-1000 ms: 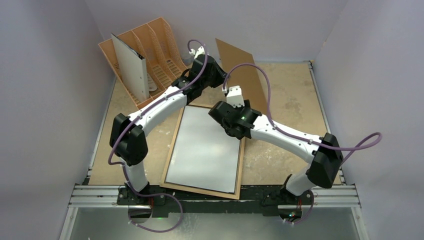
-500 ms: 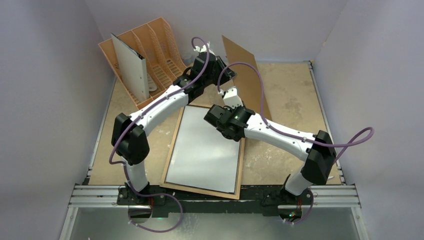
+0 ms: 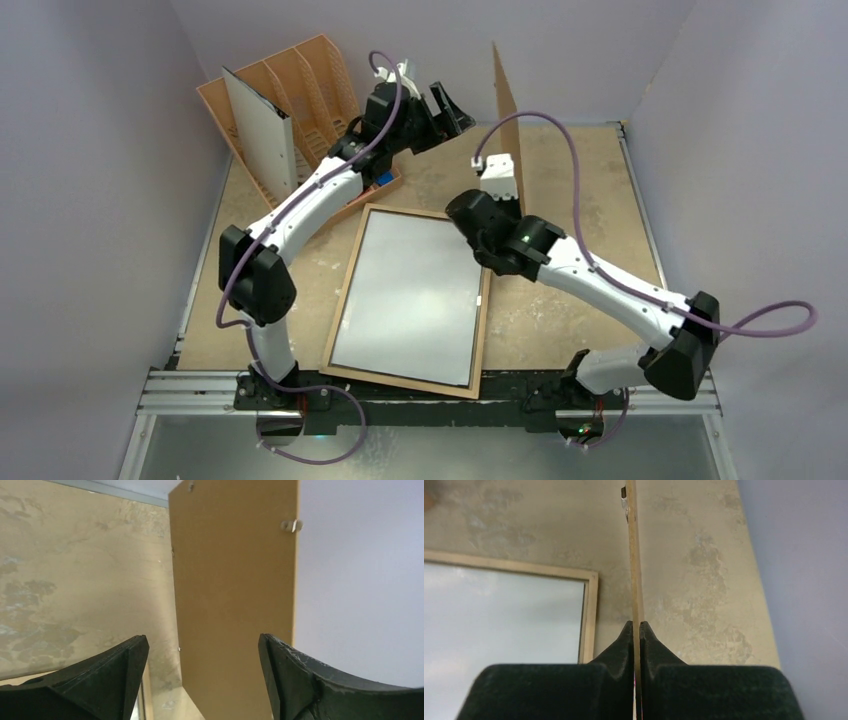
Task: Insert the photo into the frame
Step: Turn over the photo frame item at the center of the board.
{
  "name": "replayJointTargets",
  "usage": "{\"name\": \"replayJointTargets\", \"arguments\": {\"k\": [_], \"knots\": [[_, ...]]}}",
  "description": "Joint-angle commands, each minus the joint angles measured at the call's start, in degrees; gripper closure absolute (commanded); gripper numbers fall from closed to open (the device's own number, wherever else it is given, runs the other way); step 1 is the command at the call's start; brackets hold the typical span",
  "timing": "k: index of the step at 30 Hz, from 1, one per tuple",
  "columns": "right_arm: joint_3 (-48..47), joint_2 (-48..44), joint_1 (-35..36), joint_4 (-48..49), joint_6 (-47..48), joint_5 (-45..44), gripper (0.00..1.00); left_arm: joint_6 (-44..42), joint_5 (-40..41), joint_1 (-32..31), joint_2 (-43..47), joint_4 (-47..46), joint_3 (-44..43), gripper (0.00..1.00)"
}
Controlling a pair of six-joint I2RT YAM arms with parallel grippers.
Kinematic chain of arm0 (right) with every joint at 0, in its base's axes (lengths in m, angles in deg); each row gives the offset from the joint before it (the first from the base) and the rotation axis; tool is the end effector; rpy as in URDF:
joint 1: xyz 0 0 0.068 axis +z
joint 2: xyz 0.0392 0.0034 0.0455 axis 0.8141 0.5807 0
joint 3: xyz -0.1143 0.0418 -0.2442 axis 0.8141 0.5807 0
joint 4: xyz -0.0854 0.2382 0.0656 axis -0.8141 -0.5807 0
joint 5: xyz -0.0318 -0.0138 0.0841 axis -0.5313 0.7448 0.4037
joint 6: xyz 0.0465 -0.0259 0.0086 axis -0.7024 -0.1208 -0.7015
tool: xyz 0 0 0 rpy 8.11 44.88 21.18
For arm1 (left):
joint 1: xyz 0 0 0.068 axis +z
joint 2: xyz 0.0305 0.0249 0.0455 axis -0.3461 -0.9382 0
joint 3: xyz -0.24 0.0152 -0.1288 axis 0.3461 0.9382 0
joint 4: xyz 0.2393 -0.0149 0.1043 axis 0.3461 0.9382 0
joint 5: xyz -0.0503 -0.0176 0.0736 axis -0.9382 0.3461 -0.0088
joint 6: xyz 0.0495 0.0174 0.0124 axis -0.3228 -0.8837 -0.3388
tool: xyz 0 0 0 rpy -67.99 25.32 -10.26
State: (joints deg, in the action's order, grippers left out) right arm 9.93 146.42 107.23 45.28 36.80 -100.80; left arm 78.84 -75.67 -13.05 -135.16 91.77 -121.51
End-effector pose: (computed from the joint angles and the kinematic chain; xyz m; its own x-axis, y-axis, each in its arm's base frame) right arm 0.1959 0.2062 0.3457 -0.3873 -0.1468 -0.9102 0.1810 0.9559 -0.2312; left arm 0.3709 -0.2477 0.3862 -0.6211 -0.5211 -0.5854 0.2223 0.5991 -0.7692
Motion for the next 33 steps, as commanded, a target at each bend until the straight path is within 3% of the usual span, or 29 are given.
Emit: {"name": "replayJointTargets", "arguments": {"k": [1, 6, 10, 14, 17, 25, 29, 33], "knots": [[2.3, -5.5, -5.9, 16.5, 4.4, 4.4, 1.0, -5.6, -1.8, 1.1, 4.9, 0.2, -1.5, 0.15], [5.5, -11.0, -16.1, 28.6, 8.1, 16.1, 1.0, -11.1, 2.7, 1.4, 12.4, 1.0, 6.6, 0.14], [2.9, -11.5, -22.0, 32.0, 8.8, 20.6, 1.0, -13.8, 11.8, 1.3, 19.7, 5.4, 17.6, 0.14], [-2.0, -9.9, -23.5, 32.0, 8.3, 22.1, 1.0, -14.0, 20.4, 1.4, 25.8, 12.2, 30.5, 0.14], [-4.4, -9.6, -24.3, 31.3, 7.3, 22.6, 1.0, -12.9, 22.5, 1.6, 27.7, 17.2, 37.6, 0.14], [-6.7, -11.7, -24.8, 30.4, 5.2, 25.6, 1.0, -8.6, 30.6, 2.2, 32.6, 19.9, 51.8, 0.14], [-6.5, -13.7, -24.8, 30.1, 2.8, 29.2, 1.0, -6.5, 31.2, 3.2, 33.4, 17.7, 56.1, 0.13], [-5.9, -16.0, -24.8, 29.8, 0.5, 32.6, 1.0, -5.2, 24.8, 6.2, 32.7, 11.7, 62.3, 0.13]]}}
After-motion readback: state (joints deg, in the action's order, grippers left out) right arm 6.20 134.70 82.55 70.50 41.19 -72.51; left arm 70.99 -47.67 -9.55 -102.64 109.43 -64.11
